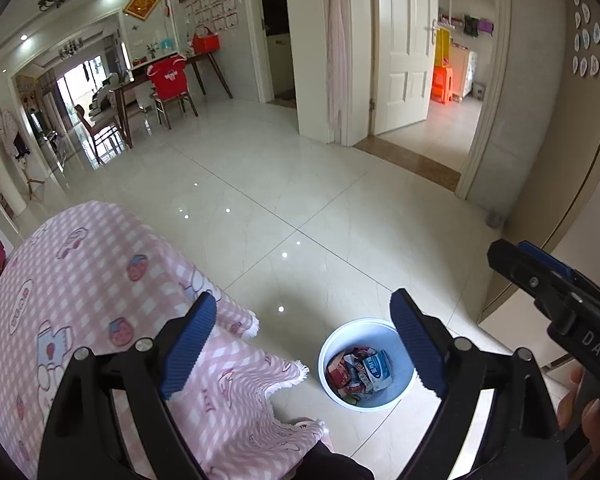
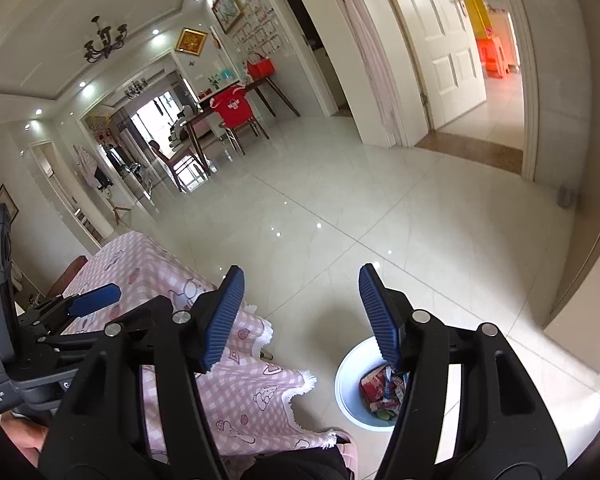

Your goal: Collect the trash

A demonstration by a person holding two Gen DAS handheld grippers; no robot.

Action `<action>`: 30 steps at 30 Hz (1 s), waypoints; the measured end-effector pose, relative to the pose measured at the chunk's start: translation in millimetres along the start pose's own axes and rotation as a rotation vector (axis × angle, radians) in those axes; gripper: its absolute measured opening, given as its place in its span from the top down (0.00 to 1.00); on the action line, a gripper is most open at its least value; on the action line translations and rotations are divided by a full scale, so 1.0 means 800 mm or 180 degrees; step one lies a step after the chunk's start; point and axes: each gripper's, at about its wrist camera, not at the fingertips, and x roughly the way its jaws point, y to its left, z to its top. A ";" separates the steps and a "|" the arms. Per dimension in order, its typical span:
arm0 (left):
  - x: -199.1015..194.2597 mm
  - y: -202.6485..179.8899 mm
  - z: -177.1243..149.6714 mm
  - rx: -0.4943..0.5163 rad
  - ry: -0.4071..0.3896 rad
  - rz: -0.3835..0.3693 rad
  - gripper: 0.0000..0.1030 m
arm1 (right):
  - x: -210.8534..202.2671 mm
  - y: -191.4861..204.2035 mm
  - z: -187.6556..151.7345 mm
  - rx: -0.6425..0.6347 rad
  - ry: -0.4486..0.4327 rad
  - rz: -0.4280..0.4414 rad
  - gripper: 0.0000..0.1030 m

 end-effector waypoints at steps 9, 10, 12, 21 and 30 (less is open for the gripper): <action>-0.125 0.029 -0.015 -0.0204 -0.0504 0.0327 0.12 | -0.102 0.070 0.001 -0.0475 -0.0309 0.0177 0.29; -0.143 0.033 -0.018 -0.0236 -0.0573 0.0337 0.10 | -0.116 0.078 -0.001 -0.0527 -0.0358 0.0211 0.28; -0.178 0.037 -0.024 -0.0285 -0.0712 0.0384 0.09 | -0.142 0.092 -0.003 -0.0597 -0.0424 0.0274 0.26; -0.301 0.037 -0.057 -0.0388 -0.1265 0.0694 0.06 | -0.241 0.142 -0.023 -0.0943 -0.0800 0.0374 0.21; -0.363 0.025 -0.080 -0.0388 -0.1489 0.0797 0.06 | -0.296 0.158 -0.038 -0.1033 -0.0991 0.0486 0.19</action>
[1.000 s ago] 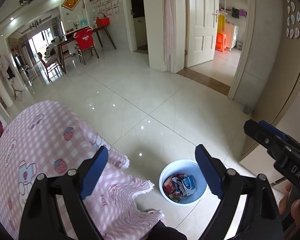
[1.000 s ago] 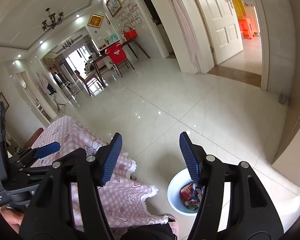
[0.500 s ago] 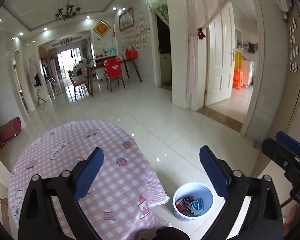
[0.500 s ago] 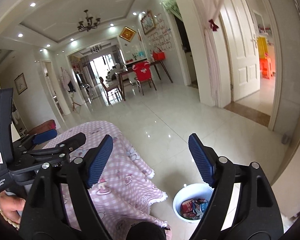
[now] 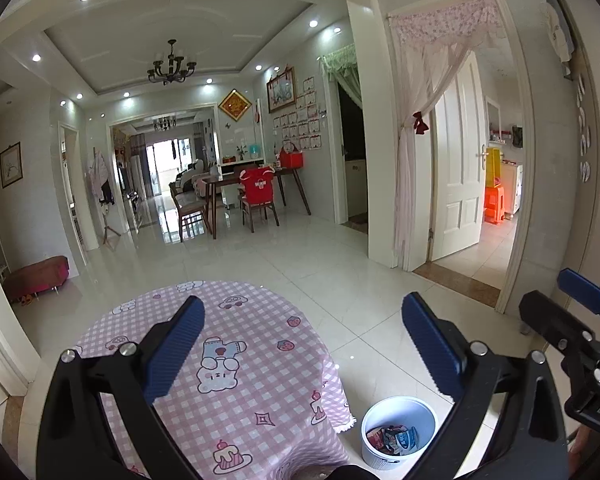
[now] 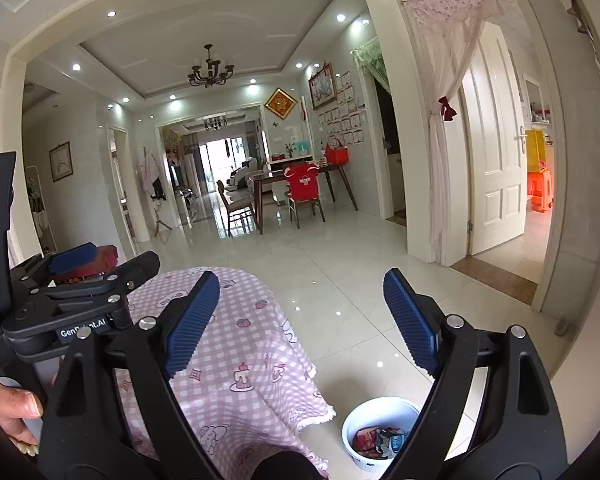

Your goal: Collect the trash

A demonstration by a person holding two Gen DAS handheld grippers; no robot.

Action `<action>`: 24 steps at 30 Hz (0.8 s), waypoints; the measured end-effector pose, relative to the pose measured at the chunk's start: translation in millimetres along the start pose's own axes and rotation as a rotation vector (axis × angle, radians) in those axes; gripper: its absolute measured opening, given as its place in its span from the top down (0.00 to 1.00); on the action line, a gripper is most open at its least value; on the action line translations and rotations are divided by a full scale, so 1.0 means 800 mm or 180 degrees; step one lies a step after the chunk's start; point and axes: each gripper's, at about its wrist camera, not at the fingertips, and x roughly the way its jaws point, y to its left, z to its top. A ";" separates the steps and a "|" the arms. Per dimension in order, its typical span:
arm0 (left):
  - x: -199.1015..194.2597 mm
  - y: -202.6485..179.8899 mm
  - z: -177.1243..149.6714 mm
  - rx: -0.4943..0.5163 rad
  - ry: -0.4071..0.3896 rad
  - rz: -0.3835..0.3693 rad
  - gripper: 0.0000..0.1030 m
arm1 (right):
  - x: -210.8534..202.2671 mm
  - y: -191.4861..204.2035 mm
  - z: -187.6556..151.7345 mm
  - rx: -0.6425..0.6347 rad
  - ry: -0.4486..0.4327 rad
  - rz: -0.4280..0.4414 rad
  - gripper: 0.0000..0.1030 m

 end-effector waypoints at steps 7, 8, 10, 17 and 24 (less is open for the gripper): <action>-0.021 0.003 0.000 -0.0024 -0.0063 0.0043 0.06 | -0.018 0.008 -0.001 0.0009 -0.0030 0.0058 0.19; -0.022 0.003 0.000 -0.0025 -0.0062 0.0046 0.06 | -0.020 0.007 -0.001 0.0009 -0.0037 0.0056 0.19; -0.024 0.004 -0.001 -0.0030 -0.0066 0.0053 0.06 | -0.020 0.007 -0.001 0.0001 -0.0037 0.0045 0.19; -0.023 0.009 0.000 -0.0097 -0.0083 0.0033 0.06 | -0.019 0.004 0.001 0.0006 -0.0020 0.0054 0.18; -0.027 0.007 -0.002 -0.0071 -0.0075 0.0040 0.06 | -0.021 0.002 0.002 0.0010 -0.0022 0.0055 0.17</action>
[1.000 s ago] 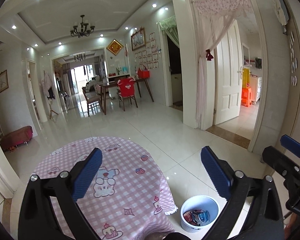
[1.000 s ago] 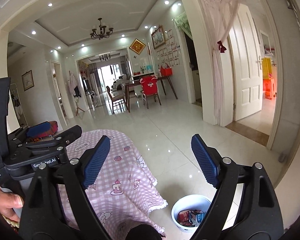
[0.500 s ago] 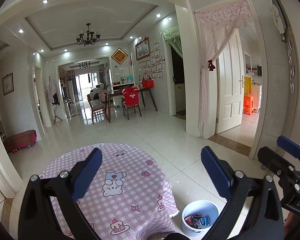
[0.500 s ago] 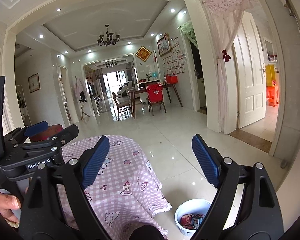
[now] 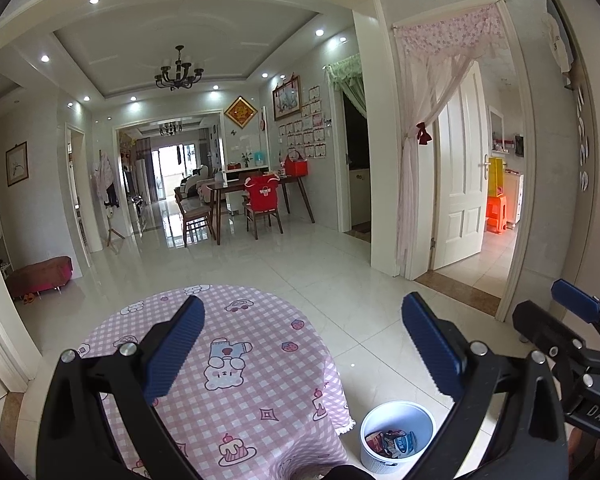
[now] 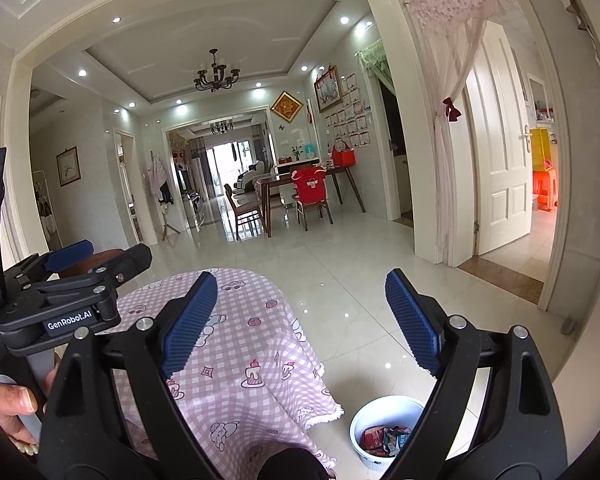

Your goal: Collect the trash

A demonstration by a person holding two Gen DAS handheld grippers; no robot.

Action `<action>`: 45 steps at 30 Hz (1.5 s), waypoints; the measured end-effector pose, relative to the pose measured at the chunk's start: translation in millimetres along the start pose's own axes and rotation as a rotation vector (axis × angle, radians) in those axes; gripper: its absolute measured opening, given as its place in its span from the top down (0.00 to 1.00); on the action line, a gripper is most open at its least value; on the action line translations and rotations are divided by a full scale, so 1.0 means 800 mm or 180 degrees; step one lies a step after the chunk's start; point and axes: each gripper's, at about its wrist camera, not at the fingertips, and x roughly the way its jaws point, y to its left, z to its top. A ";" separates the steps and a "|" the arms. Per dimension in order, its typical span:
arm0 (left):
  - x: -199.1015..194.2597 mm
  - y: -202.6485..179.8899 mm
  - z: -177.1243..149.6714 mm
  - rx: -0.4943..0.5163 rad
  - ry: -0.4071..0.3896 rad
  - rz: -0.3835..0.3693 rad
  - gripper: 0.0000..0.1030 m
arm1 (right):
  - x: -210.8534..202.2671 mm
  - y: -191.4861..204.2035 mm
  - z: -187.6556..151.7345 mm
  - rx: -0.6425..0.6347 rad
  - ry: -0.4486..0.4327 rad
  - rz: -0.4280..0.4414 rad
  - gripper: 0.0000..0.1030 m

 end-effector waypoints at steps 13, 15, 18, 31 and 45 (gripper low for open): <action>-0.001 -0.003 0.002 0.0031 -0.0007 0.0002 0.06 | -0.001 -0.003 0.000 0.0011 0.0002 0.0006 0.16; -0.001 -0.003 0.003 0.0028 -0.0005 -0.0003 0.06 | 0.000 -0.003 0.000 0.0009 0.0001 0.0008 0.16; 0.000 -0.004 0.003 0.0041 -0.0013 0.0007 0.06 | -0.001 -0.003 0.000 0.0010 -0.0001 0.0011 0.16; -0.001 -0.004 0.003 0.0055 -0.0012 0.0011 0.06 | -0.001 -0.005 -0.006 0.0038 0.0003 0.0021 0.16; 0.008 0.004 -0.008 0.0084 0.0026 0.0007 0.06 | 0.010 -0.004 -0.014 0.0056 0.0027 0.0018 0.16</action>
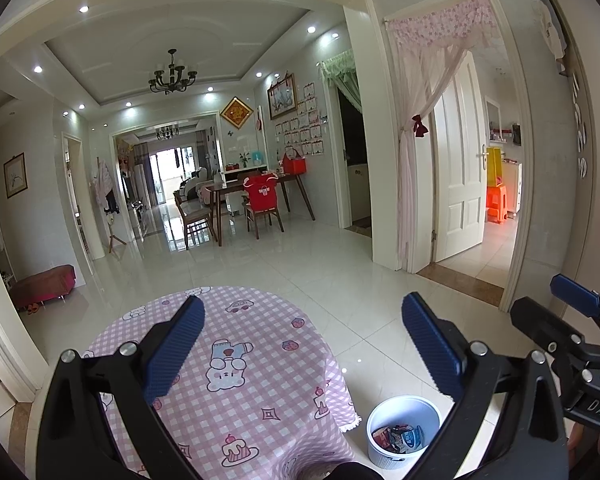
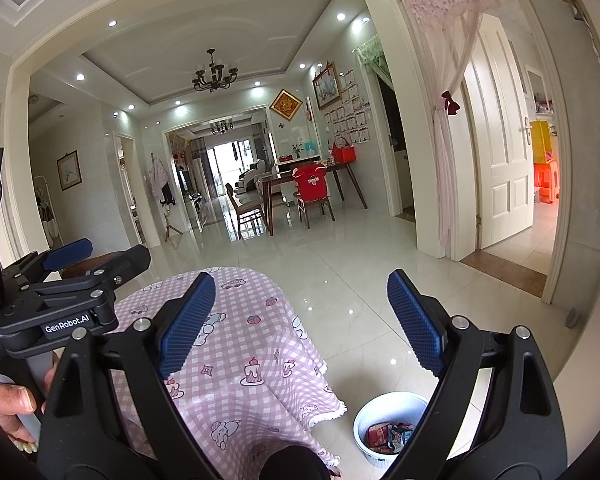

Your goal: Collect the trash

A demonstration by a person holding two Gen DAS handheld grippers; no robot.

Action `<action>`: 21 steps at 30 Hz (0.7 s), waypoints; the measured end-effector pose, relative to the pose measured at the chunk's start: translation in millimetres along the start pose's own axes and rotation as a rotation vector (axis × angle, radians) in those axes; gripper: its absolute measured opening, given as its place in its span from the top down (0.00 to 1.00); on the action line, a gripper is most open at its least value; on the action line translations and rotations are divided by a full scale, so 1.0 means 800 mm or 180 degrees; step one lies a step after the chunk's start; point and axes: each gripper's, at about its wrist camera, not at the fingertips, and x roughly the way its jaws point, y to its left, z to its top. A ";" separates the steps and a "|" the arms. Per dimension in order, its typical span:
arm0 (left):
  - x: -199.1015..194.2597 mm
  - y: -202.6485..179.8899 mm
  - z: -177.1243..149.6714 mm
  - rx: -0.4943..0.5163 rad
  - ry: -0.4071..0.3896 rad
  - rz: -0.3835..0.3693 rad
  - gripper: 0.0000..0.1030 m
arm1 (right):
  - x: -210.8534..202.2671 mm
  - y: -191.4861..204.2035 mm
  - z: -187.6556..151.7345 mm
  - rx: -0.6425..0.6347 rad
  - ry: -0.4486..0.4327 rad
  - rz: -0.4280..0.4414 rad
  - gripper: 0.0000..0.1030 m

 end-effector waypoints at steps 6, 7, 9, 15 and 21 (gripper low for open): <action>0.005 0.004 -0.004 0.0011 0.0012 -0.0004 0.06 | 0.004 0.002 -0.001 0.0008 0.0004 0.0000 0.16; 0.006 0.006 -0.006 0.0013 0.0018 -0.0006 0.06 | 0.005 0.003 -0.002 0.0009 0.0005 -0.0001 0.16; 0.006 0.002 -0.006 0.0016 0.0018 -0.0003 0.06 | 0.004 0.002 -0.001 0.0011 0.0003 0.0000 0.16; 0.006 0.002 -0.008 0.0023 0.0025 -0.0007 0.06 | 0.007 0.002 -0.004 0.0022 0.0012 -0.0006 0.16; 0.013 0.010 -0.019 0.0042 0.0048 -0.0009 0.06 | 0.008 0.001 -0.005 0.0030 0.0034 -0.0004 0.16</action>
